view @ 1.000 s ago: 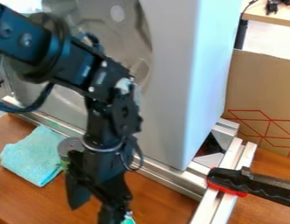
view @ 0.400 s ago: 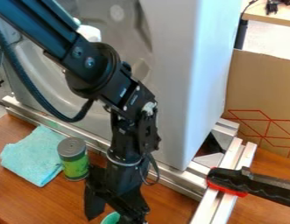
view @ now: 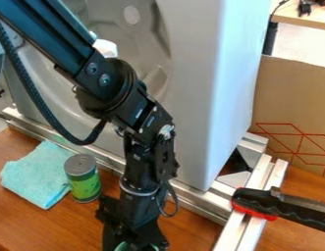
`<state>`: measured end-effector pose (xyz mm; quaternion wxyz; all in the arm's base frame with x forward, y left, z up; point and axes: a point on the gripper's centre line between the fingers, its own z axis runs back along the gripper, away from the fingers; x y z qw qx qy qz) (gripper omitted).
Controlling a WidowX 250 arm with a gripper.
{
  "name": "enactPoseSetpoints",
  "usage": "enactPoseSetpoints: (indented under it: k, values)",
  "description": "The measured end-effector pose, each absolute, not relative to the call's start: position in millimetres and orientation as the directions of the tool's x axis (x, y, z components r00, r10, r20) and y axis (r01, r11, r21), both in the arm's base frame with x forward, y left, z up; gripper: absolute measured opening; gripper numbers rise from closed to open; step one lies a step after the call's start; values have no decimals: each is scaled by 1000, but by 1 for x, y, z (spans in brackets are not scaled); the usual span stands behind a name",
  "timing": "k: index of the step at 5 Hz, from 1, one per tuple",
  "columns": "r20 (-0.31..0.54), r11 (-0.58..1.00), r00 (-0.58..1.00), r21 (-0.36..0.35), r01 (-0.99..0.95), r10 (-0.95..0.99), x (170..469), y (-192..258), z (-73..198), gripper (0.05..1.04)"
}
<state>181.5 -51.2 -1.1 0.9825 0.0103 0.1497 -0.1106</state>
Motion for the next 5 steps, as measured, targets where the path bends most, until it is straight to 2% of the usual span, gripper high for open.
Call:
enactPoseSetpoints:
  k: [1, 2, 3, 4, 5]
  values:
    - [-276, 981, 943, 3, 195, -186, 175, -48, 7, 178]
    - [-233, 980, 954, 21, 197, -187, 167, -42, 25, 117]
    - [-146, 986, 976, 24, 165, -160, 153, -28, 55, 111]
    - [-134, 994, 989, 73, 79, -69, 142, 7, 65, 111]
    - [-159, 995, 987, 97, -5, 21, 141, 50, 60, 111]
